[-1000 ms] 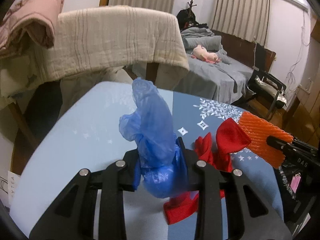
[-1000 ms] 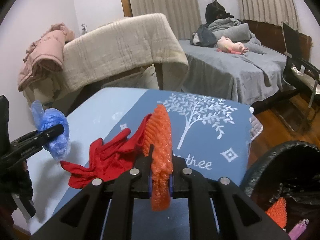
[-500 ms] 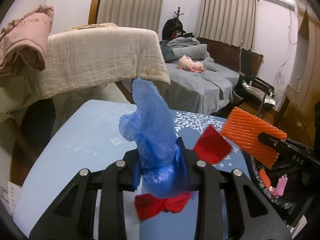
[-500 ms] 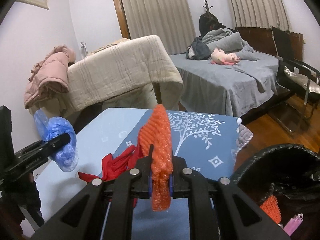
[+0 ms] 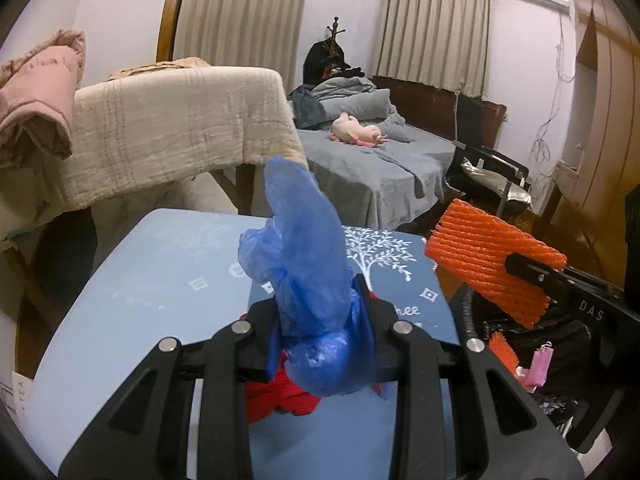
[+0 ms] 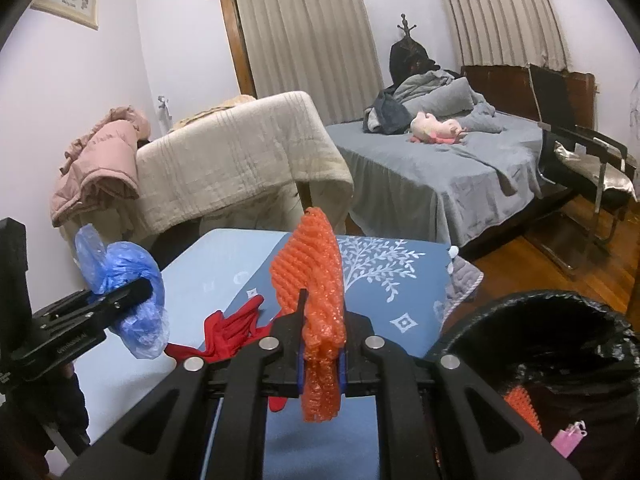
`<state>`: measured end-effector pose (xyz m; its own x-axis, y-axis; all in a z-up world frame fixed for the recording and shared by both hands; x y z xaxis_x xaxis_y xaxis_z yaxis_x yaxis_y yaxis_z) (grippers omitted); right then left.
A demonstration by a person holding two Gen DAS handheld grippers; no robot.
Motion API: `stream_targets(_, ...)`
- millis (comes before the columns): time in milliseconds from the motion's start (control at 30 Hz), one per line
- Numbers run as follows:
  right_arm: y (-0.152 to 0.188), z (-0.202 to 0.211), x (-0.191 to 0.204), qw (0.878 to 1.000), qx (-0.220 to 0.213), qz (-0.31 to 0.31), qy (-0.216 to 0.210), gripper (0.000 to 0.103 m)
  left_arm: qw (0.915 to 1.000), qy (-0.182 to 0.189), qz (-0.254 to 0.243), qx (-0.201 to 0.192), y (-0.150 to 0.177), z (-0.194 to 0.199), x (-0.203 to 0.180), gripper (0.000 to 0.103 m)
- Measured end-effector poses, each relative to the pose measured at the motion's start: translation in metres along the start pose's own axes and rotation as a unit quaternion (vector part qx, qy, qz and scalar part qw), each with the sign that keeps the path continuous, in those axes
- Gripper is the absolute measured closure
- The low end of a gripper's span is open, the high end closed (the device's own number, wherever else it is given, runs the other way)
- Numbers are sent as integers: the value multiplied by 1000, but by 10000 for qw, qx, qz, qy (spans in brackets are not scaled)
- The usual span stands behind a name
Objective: Collect trash
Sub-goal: 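Carry the blue bag and orange knit cloth toward the bin opening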
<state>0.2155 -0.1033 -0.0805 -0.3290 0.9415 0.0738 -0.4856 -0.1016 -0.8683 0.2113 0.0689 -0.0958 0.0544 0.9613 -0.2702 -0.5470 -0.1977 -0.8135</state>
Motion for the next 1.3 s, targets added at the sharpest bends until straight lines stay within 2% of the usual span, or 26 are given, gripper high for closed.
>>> stream_targets(800,4,79,-38,9987,-351,-109,352,92,9976,534,-438,-11,13,27,-103,73)
stream_targets(1300,24,117,-80,9957,-373,-268,804,92,9922,992,-758,40,29,26,-166,72)
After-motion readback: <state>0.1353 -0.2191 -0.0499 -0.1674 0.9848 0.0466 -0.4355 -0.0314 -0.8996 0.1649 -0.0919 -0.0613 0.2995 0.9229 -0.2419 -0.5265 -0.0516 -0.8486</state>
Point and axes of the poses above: each gripper's, at about its wrist camera, not at the fingertips, and z roughly against the way its jaws point, x to its left, y to its underside, the point moved 9 cm from there along -z, roughly the way its jaws point, and after that the axes turned 10 degrees about z, right-handed, at the moved point
